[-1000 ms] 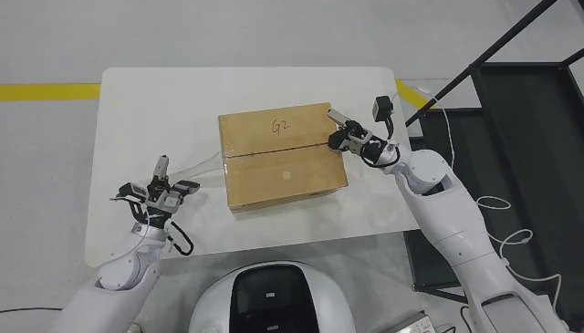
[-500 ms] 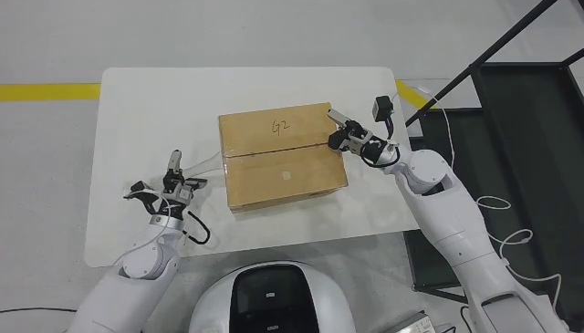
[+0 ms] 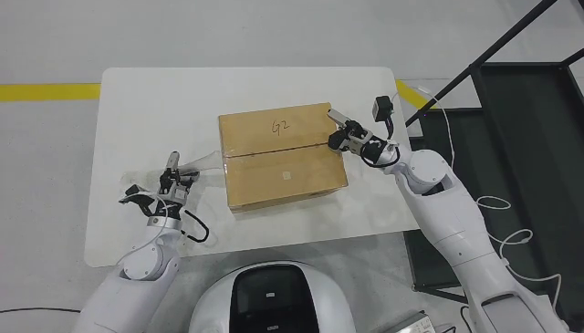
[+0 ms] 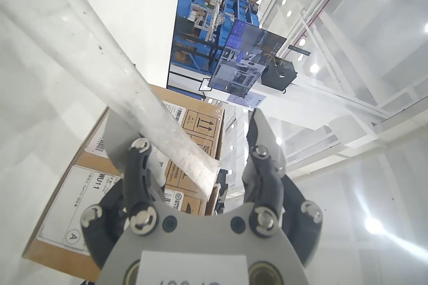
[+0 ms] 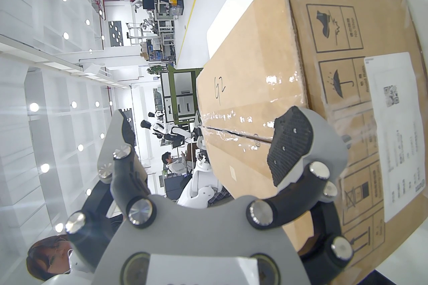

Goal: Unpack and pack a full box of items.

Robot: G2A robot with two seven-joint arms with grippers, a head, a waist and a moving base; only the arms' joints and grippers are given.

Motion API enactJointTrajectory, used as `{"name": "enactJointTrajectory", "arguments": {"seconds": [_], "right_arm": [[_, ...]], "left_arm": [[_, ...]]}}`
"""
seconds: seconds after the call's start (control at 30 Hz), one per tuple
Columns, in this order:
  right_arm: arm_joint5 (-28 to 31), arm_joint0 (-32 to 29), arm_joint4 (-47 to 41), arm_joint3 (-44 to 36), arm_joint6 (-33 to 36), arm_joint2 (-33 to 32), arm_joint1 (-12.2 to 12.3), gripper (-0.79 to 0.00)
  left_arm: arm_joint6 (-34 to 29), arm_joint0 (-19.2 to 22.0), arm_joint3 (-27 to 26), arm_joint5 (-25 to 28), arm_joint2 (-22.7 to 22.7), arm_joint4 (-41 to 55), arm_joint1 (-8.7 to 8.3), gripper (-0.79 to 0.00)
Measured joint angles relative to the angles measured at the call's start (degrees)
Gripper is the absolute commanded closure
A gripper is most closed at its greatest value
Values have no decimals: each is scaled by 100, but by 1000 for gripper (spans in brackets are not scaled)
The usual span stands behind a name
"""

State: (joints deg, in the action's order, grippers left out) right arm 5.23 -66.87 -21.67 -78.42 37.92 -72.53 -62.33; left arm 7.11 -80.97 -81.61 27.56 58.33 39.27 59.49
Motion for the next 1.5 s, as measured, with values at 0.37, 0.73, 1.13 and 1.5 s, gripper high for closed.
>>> {"name": "enactJointTrajectory", "arguments": {"seconds": [0.37,0.73,1.13,1.5], "right_arm": [[0,0,0,0,0,0,0,-785],[0,0,0,0,0,0,0,-785],[0,0,0,0,0,0,0,-785],[0,0,0,0,0,0,0,-785]], "left_arm": [[-303,-402,-975,-10,413,-215,16,0],[-508,-56,-1468,-485,367,-484,162,0],[-541,397,-1317,-1215,17,-1188,357,0],[-368,780,-1069,-1743,-335,-1809,563,0]]}}
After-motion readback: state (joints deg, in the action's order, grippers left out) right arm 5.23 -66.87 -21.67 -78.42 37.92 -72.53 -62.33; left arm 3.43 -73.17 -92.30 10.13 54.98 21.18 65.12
